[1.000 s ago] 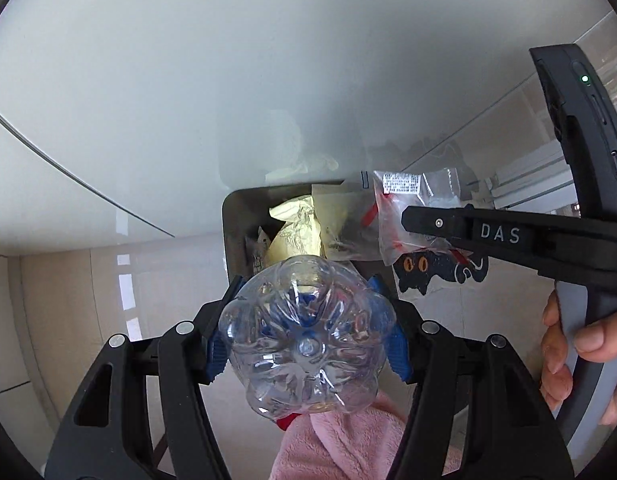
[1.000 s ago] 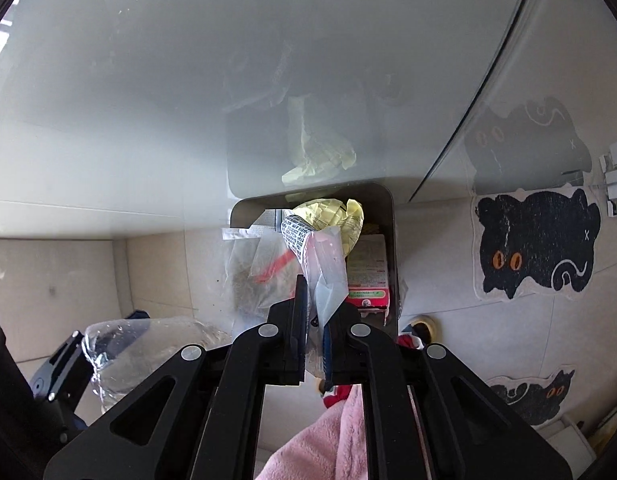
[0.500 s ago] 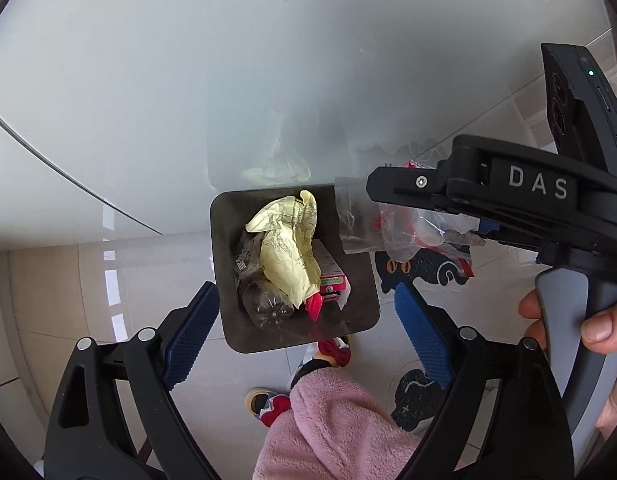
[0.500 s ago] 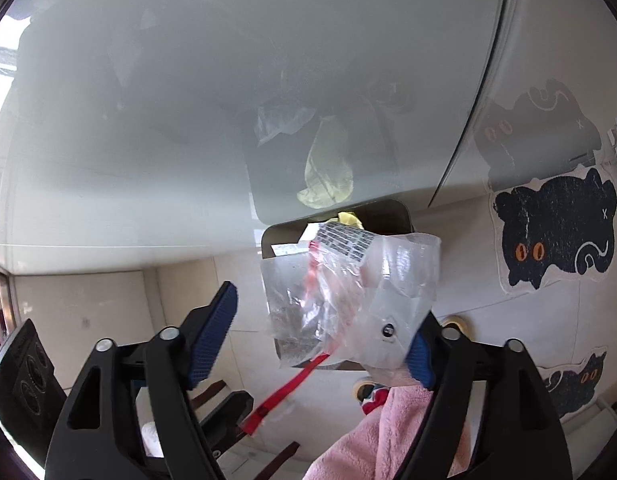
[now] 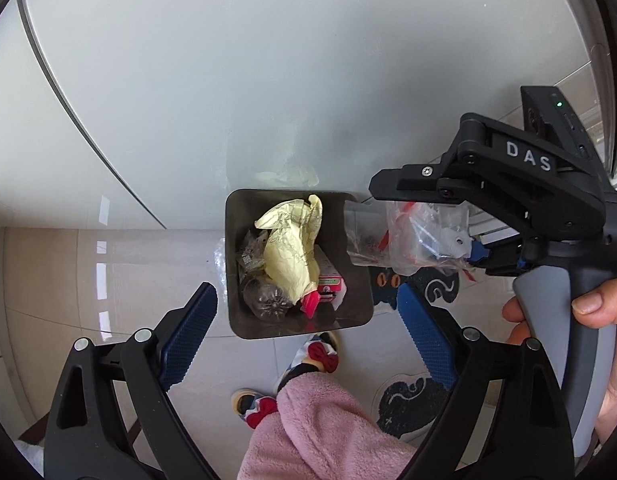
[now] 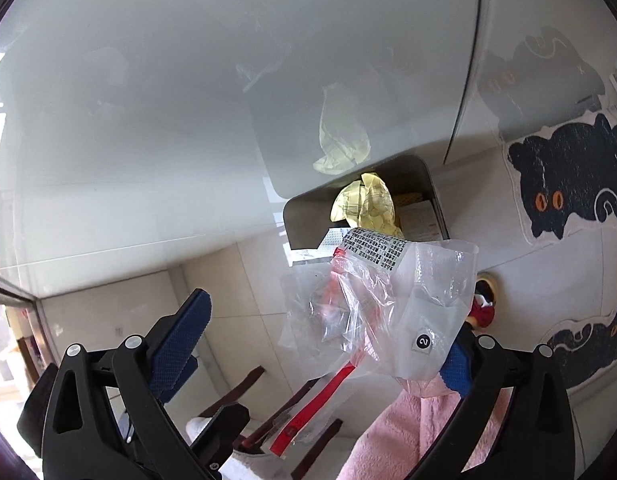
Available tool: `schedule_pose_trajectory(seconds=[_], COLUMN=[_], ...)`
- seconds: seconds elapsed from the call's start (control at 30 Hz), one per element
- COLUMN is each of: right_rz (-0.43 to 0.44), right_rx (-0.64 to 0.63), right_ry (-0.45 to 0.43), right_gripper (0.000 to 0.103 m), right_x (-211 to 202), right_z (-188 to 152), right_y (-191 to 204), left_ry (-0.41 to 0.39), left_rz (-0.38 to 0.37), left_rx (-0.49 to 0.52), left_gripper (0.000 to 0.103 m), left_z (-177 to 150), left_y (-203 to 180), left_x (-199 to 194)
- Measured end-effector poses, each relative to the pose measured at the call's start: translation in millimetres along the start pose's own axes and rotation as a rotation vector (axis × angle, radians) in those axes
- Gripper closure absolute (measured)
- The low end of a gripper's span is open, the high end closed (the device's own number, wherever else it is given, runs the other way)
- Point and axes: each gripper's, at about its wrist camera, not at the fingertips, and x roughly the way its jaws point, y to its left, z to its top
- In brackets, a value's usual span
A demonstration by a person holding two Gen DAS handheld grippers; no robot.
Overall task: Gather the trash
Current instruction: 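Carry water bottle and zip bag down to the floor bin and open both tools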
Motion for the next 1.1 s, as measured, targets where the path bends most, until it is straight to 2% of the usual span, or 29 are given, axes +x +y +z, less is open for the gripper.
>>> schedule_pose_trajectory(seconds=[0.13,0.2,0.4,0.57,0.73,1.1], right_rz=[0.048,0.064,0.121,0.144,0.162,0.137], right_rx=[0.061,0.06,0.053,0.066,0.072,0.024], right_ry=[0.031,0.036,0.06,0.058,0.062,0.054], right_gripper=[0.004,0.003,0.004,0.004,0.003,0.003], right_x=[0.2,-1.9,-12.5,-26.4,-34.9,-57.9], right_z=[-2.5,-4.1,-12.0,-16.4,-18.2,-22.1], right_y=[-2.5,0.2,9.5,11.3,11.3,27.0], left_ry=[-0.043,-0.038,0.007,0.044,0.057,0.029], left_rz=[-0.083,-0.096,-0.039,0.082,0.134,0.141], left_rx=[-0.015,0.007,0.048,0.085,0.085,0.054], left_gripper=[0.017,0.017,0.017,0.019,0.02,0.02], left_z=[1.4,2.5,7.3,8.5,9.4,12.4], left_y=[-7.9,-15.5,-22.3,-16.4,-6.0,-4.0], left_x=[-6.6,-4.3,12.7,24.3,23.3,-9.0])
